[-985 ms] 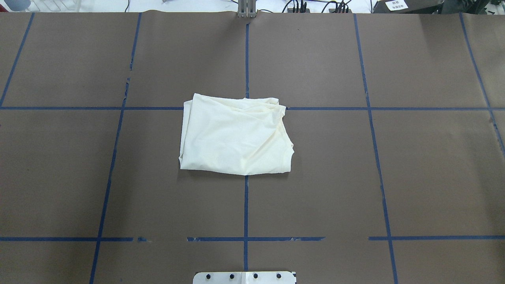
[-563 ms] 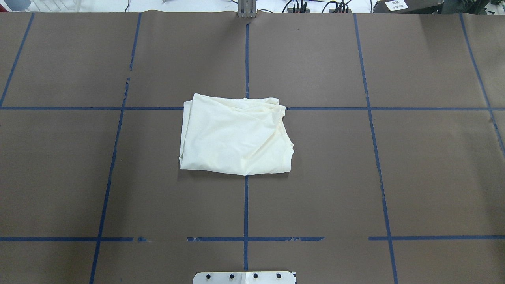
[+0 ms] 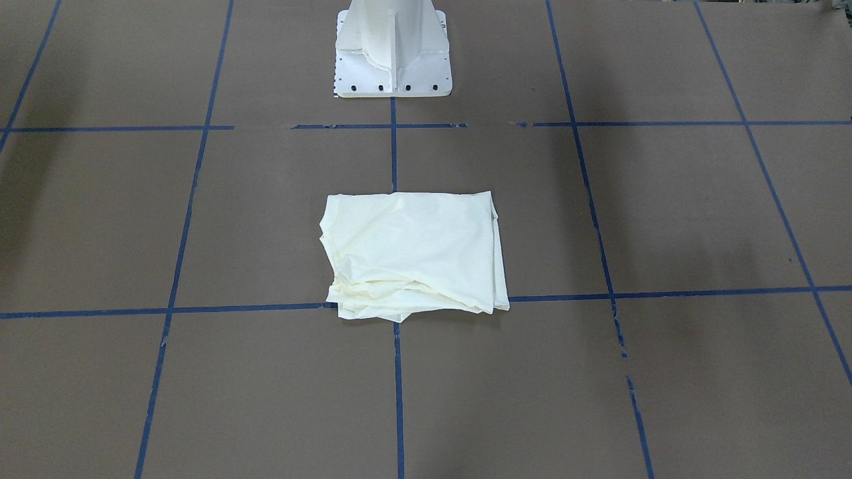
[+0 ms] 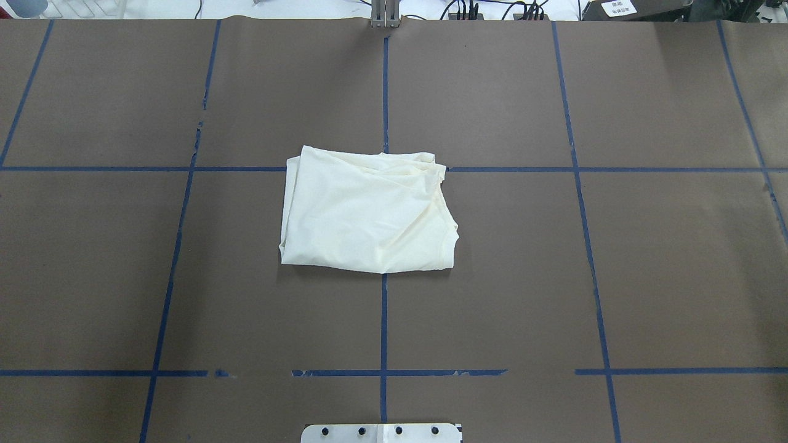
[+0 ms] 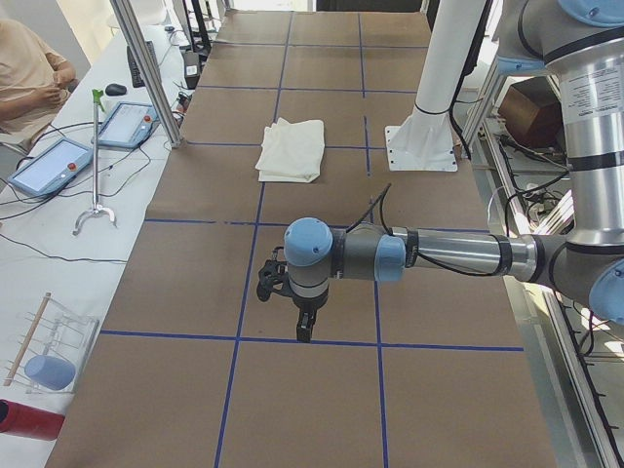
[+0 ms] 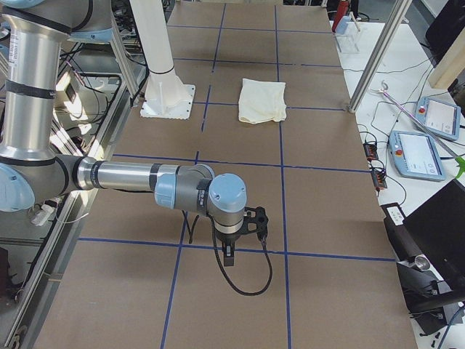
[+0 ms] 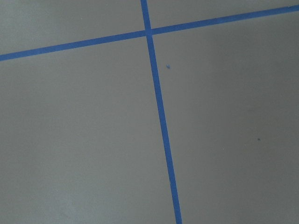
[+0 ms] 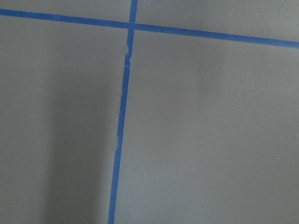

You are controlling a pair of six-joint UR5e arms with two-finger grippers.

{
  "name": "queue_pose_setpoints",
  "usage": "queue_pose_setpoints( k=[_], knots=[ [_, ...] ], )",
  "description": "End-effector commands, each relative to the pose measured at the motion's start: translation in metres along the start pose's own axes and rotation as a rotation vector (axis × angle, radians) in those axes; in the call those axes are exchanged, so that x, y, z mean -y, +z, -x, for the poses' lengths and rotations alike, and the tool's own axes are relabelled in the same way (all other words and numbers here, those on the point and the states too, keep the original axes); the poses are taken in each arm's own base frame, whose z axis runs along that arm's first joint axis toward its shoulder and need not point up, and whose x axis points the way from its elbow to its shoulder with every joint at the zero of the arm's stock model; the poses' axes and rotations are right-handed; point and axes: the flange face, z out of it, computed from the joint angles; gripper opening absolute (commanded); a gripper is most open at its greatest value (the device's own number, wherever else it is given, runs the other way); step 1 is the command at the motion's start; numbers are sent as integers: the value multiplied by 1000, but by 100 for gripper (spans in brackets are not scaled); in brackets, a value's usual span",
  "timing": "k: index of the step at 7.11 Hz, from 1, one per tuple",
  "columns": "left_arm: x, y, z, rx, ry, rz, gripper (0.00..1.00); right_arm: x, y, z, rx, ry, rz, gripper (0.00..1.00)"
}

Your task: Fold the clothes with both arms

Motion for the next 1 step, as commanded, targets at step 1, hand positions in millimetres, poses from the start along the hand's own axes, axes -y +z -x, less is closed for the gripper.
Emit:
queue_pose_setpoints(
  k=[1],
  knots=[
    [0, 0, 0, 0, -1, 1, 100, -3, 1, 0, 6, 11, 2, 100]
  ],
)
